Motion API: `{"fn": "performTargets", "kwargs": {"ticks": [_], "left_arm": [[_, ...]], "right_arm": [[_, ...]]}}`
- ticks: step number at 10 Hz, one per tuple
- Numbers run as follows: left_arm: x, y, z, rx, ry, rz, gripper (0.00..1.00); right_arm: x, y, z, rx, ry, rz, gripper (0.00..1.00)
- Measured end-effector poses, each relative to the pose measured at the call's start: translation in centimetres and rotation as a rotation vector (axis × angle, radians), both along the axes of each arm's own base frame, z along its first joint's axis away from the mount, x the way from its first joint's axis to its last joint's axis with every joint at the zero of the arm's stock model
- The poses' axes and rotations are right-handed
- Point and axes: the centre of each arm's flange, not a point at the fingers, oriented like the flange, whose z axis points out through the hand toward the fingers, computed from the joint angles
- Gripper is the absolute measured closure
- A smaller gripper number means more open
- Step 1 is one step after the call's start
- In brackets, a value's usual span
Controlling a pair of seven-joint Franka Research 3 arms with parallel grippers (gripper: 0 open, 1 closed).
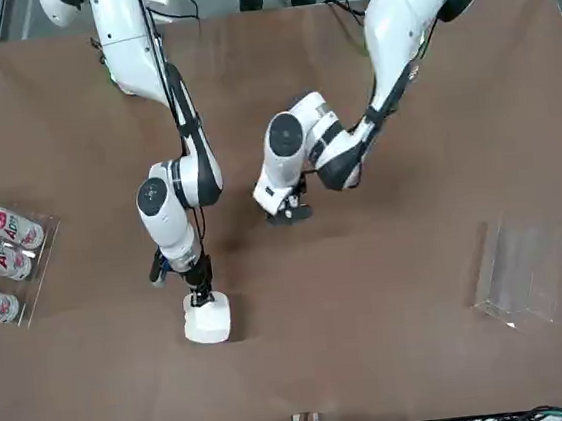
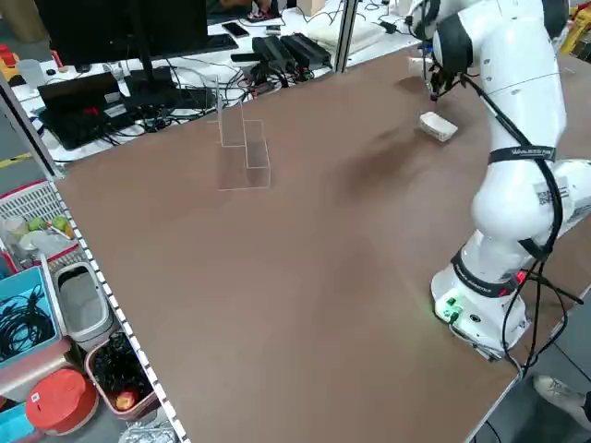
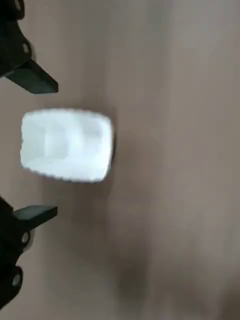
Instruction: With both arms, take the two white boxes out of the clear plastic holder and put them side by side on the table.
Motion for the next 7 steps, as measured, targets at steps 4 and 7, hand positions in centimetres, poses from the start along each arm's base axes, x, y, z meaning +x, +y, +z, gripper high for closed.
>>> {"fn": "performTargets", "kwargs": {"ticks": [4, 7], "left_arm": [[9.0, 15.8, 7.7, 0.015, 0.022, 0.189, 0.01], [11.0, 24.7, 15.7, 0.054, -0.084, 0.249, 0.01]], "right_arm": [[-0.6, 1.1, -1.7, -0.004, -0.005, 0.000, 0.98], [-0.9, 1.9, -2.8, -0.003, -0.028, -0.006, 0.98]]}}
